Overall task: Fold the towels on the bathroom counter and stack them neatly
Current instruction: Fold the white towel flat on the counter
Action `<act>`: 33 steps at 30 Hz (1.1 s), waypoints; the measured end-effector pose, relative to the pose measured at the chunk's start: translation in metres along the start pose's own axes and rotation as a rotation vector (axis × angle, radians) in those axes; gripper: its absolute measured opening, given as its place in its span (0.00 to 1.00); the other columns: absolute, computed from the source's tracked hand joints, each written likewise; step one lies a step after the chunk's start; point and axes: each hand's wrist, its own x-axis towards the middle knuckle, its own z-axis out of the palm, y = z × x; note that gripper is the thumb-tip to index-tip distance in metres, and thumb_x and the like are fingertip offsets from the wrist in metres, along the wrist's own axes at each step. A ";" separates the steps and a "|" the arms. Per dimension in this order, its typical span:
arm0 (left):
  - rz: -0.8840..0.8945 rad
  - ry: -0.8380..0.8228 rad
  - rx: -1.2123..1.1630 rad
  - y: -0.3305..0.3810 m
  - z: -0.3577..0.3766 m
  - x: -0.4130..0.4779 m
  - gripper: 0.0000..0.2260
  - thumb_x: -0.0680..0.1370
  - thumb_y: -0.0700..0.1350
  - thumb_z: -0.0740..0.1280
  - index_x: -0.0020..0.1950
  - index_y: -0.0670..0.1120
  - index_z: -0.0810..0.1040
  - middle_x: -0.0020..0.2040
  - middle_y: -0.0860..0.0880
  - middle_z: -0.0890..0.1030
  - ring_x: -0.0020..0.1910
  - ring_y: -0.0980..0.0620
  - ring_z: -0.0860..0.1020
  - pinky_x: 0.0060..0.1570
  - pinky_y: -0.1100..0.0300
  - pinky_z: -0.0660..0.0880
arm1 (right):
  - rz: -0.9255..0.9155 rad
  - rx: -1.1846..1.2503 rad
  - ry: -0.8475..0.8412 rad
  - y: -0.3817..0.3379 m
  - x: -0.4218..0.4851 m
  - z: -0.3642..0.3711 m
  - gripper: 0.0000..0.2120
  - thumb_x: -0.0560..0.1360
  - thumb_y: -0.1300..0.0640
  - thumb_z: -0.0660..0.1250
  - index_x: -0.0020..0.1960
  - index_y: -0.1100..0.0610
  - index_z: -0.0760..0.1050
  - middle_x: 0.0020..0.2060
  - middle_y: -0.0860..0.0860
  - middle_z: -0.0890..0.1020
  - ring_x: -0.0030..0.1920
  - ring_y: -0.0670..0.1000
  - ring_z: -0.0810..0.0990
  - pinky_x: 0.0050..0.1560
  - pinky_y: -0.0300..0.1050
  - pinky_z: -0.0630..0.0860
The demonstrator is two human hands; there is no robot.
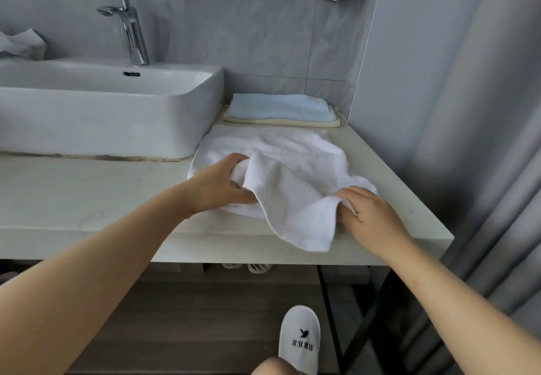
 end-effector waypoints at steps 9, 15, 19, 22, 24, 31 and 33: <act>-0.051 -0.165 -0.186 -0.016 -0.026 -0.012 0.20 0.74 0.43 0.71 0.63 0.57 0.72 0.53 0.50 0.78 0.51 0.50 0.79 0.43 0.61 0.76 | 0.649 0.629 0.067 0.000 0.033 -0.044 0.15 0.80 0.48 0.56 0.58 0.57 0.74 0.50 0.53 0.80 0.45 0.52 0.78 0.39 0.43 0.71; -0.527 0.019 -0.574 -0.017 -0.034 -0.003 0.17 0.78 0.57 0.62 0.54 0.43 0.76 0.38 0.45 0.81 0.31 0.48 0.79 0.24 0.62 0.73 | 0.636 0.485 0.082 0.008 0.045 -0.026 0.10 0.78 0.54 0.60 0.42 0.54 0.76 0.51 0.59 0.81 0.53 0.60 0.80 0.55 0.53 0.75; -0.345 0.281 0.047 -0.026 -0.027 0.010 0.25 0.74 0.61 0.66 0.62 0.44 0.72 0.54 0.47 0.76 0.50 0.46 0.75 0.47 0.56 0.71 | 0.625 0.372 0.016 0.012 0.045 -0.015 0.14 0.76 0.56 0.59 0.51 0.68 0.74 0.45 0.63 0.79 0.42 0.56 0.76 0.42 0.46 0.69; -0.253 0.170 0.358 -0.020 -0.026 0.006 0.24 0.70 0.59 0.71 0.57 0.44 0.72 0.50 0.48 0.76 0.46 0.47 0.73 0.45 0.56 0.67 | 0.608 0.278 0.010 0.017 0.051 -0.013 0.13 0.75 0.58 0.59 0.50 0.68 0.72 0.39 0.57 0.75 0.38 0.54 0.71 0.36 0.43 0.64; -0.269 0.078 0.336 -0.017 -0.029 0.002 0.20 0.72 0.57 0.70 0.53 0.43 0.74 0.47 0.47 0.79 0.42 0.49 0.75 0.41 0.56 0.68 | 0.593 0.231 -0.005 0.018 0.052 -0.014 0.11 0.74 0.58 0.61 0.49 0.67 0.73 0.39 0.55 0.75 0.37 0.54 0.72 0.33 0.42 0.64; -0.370 -0.070 0.129 -0.007 -0.047 -0.004 0.16 0.75 0.56 0.66 0.52 0.44 0.76 0.47 0.44 0.81 0.45 0.46 0.80 0.49 0.52 0.77 | 0.545 0.115 -0.089 0.023 0.055 -0.029 0.11 0.74 0.58 0.64 0.33 0.58 0.70 0.31 0.52 0.72 0.36 0.53 0.70 0.33 0.42 0.62; -0.375 0.128 0.096 -0.009 -0.049 0.007 0.18 0.74 0.55 0.68 0.51 0.40 0.76 0.43 0.43 0.80 0.42 0.43 0.80 0.46 0.53 0.78 | 0.476 0.076 -0.053 0.019 0.059 -0.030 0.06 0.74 0.56 0.65 0.39 0.56 0.73 0.36 0.50 0.75 0.39 0.52 0.73 0.36 0.43 0.66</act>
